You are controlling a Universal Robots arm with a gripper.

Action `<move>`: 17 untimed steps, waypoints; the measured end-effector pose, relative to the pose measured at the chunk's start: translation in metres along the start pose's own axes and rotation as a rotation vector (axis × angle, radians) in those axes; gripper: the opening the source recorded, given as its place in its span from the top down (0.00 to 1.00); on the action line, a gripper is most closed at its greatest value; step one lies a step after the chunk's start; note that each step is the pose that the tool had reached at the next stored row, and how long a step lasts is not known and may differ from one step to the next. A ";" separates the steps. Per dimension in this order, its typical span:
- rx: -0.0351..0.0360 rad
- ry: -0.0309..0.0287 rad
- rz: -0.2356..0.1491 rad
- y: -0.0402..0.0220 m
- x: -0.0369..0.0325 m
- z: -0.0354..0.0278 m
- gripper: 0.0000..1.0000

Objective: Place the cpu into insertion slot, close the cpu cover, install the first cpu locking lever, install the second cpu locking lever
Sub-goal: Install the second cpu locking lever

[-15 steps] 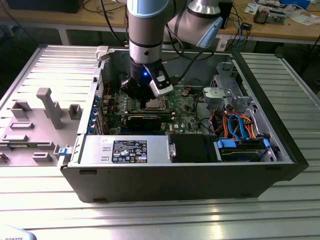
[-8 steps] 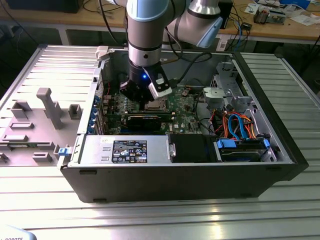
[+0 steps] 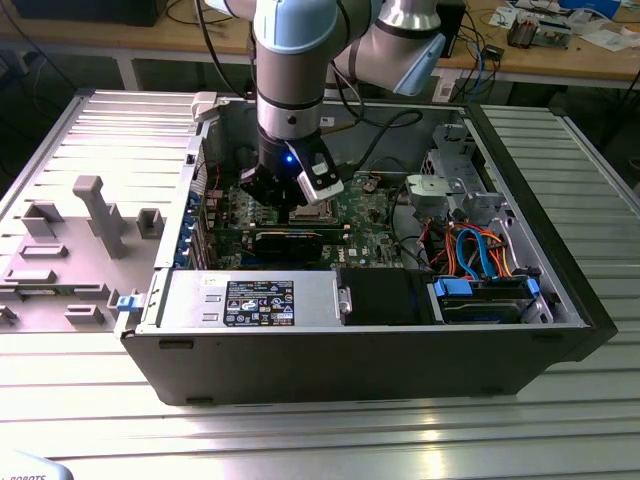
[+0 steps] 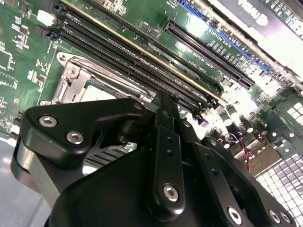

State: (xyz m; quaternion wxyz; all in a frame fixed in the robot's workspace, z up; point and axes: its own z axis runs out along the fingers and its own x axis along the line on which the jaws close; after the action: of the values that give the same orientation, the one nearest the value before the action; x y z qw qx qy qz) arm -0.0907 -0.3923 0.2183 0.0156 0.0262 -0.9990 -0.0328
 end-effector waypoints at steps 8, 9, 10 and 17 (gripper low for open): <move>-0.0008 -0.0001 0.000 -0.0046 0.0002 -0.0002 0.89; -0.0007 -0.0001 0.000 -0.0047 0.0003 -0.0002 0.89; -0.0008 0.0000 0.000 -0.0048 0.0003 -0.0002 0.89; -0.0059 -0.0003 -0.001 -0.0049 0.0002 0.0006 0.89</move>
State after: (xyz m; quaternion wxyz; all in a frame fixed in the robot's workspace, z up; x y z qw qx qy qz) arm -0.0907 -0.3971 0.2174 0.0155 0.0264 -0.9989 -0.0357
